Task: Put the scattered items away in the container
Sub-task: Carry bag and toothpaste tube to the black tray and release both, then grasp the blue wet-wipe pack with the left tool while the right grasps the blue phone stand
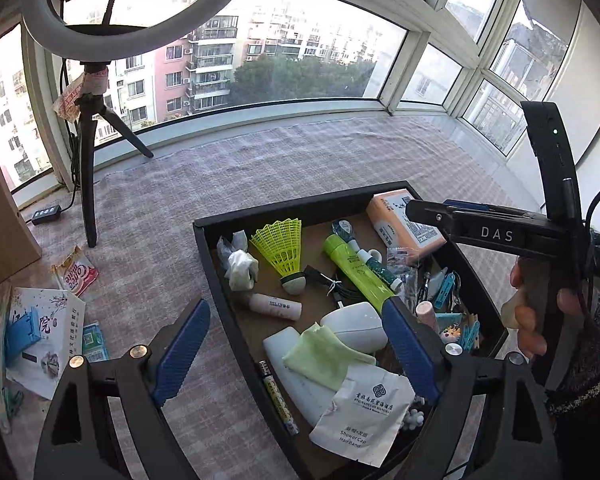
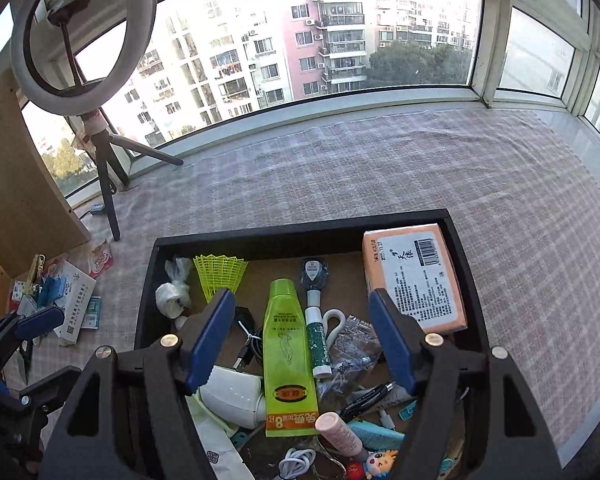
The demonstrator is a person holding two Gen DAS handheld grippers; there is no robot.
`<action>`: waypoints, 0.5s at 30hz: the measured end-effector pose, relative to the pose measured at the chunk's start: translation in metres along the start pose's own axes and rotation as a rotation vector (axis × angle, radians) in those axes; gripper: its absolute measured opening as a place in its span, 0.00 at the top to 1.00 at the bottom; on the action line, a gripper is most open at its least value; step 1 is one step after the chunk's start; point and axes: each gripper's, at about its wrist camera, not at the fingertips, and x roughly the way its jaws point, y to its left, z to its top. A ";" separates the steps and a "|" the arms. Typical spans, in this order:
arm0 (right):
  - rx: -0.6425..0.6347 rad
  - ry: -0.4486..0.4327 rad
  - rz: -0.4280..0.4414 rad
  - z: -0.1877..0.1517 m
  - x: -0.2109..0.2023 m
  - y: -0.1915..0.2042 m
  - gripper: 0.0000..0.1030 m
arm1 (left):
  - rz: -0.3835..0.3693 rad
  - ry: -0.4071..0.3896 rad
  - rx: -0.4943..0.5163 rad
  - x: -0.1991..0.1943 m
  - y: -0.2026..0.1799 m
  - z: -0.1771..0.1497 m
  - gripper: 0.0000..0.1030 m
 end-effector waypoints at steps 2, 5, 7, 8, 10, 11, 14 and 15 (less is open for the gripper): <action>-0.024 0.009 0.005 0.001 0.003 0.011 0.33 | 0.005 -0.005 -0.014 -0.005 0.007 -0.002 0.16; -0.067 0.015 0.022 0.002 0.007 0.030 0.33 | 0.027 -0.018 -0.033 -0.013 0.021 -0.005 0.17; -0.093 0.020 0.038 0.002 0.010 0.043 0.33 | 0.040 -0.026 -0.055 -0.021 0.033 -0.008 0.18; -0.106 0.023 0.050 0.002 0.011 0.051 0.33 | 0.048 -0.030 -0.066 -0.024 0.040 -0.010 0.18; -0.132 0.030 0.073 0.001 0.015 0.067 0.33 | 0.078 -0.040 -0.087 -0.032 0.056 -0.015 0.18; -0.148 0.036 0.085 0.001 0.017 0.077 0.34 | 0.096 -0.046 -0.097 -0.036 0.065 -0.019 0.18; -0.193 0.058 0.135 0.001 0.025 0.106 0.34 | 0.167 -0.062 -0.118 -0.050 0.094 -0.032 0.18; -0.208 0.065 0.152 0.000 0.028 0.116 0.34 | 0.196 -0.070 -0.128 -0.055 0.105 -0.038 0.18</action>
